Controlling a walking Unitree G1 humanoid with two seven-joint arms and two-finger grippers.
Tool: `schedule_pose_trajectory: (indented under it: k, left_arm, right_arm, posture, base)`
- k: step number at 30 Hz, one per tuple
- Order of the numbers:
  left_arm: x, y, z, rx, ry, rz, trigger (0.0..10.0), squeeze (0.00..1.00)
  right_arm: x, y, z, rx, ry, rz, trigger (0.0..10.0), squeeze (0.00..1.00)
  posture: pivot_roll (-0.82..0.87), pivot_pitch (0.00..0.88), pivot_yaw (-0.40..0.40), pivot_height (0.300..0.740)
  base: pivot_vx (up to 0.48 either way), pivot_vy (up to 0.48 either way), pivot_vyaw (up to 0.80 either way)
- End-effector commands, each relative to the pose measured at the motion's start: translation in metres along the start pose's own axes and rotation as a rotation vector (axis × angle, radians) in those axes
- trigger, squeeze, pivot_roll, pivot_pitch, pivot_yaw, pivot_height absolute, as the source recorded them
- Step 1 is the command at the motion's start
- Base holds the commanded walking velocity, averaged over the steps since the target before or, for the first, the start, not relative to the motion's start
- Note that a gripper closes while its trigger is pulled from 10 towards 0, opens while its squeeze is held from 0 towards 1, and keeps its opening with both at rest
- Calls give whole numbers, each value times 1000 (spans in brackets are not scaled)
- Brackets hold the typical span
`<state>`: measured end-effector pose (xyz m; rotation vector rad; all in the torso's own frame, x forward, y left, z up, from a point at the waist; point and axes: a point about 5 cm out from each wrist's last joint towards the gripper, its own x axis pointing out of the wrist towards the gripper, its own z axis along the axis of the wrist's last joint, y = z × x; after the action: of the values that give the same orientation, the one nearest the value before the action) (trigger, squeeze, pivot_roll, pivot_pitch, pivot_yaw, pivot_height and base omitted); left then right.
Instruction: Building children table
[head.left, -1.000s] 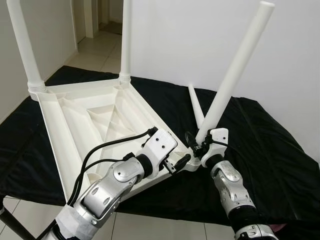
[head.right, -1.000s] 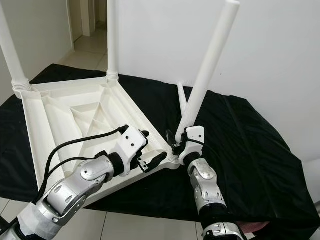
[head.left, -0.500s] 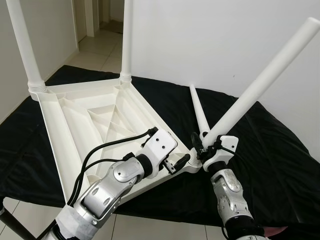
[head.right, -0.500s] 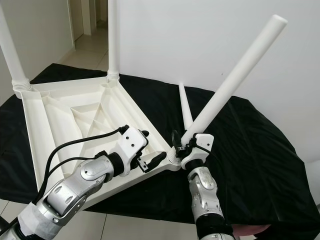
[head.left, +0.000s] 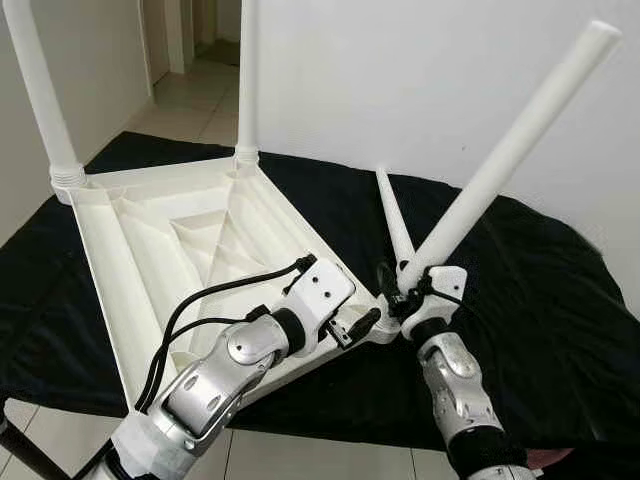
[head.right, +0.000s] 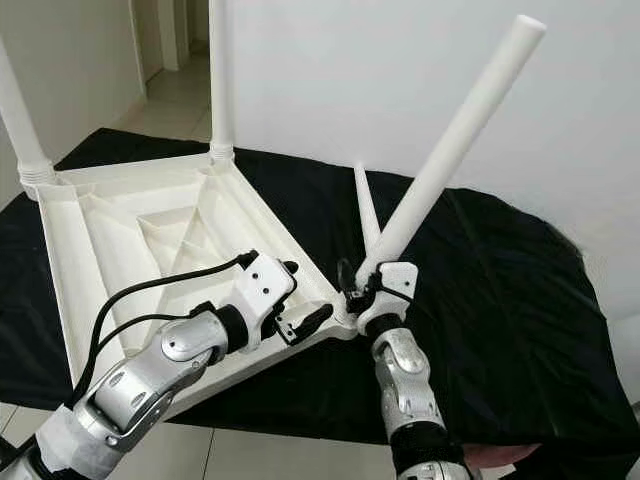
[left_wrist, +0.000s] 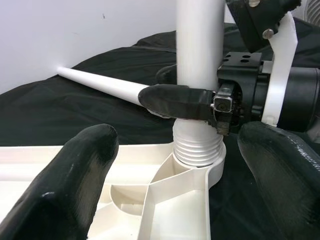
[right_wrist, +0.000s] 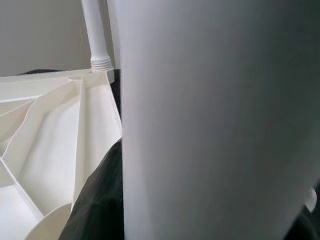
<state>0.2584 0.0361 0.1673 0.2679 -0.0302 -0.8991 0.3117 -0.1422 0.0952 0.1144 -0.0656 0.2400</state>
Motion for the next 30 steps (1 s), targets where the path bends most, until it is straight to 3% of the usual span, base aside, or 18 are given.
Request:
schedule_pose_trajectory:
  k: [1, 19, 22, 27, 30]
  left_arm:
    - [1, -10, 2, 2, -8, -112, 10000, 0]
    - [0, -9, 1, 3, -5, -104, 10000, 0]
    - [0, -9, 1, 3, -6, -104, 10000, 0]
    - [0, -10, 2, 3, -8, -107, 10000, 0]
    - [0, -10, 2, 4, -8, -107, 10000, 0]
  right_arm:
    - [-23, -8, -47, -37, 275, -27, 10000, 0]
    - [-23, -6, -49, -53, 289, -37, 10000, 0]
    - [-21, -7, -48, -40, 280, -99, 10000, 0]
    - [-18, -13, -47, 4, 283, -306, 10000, 0]
    - [-17, -13, -46, 9, 275, -340, 10000, 0]
  posture:
    - [44, 0, -115, 740]
    - [42, 0, -117, 740]
    - [41, 0, -115, 740]
    - [42, 0, -116, 740]
    - [42, 0, -116, 740]
  base:
    - [0, 0, 0]
    - [0, 0, 0]
    - [0, 0, 0]
    - [0, 0, 0]
    - [0, 0, 0]
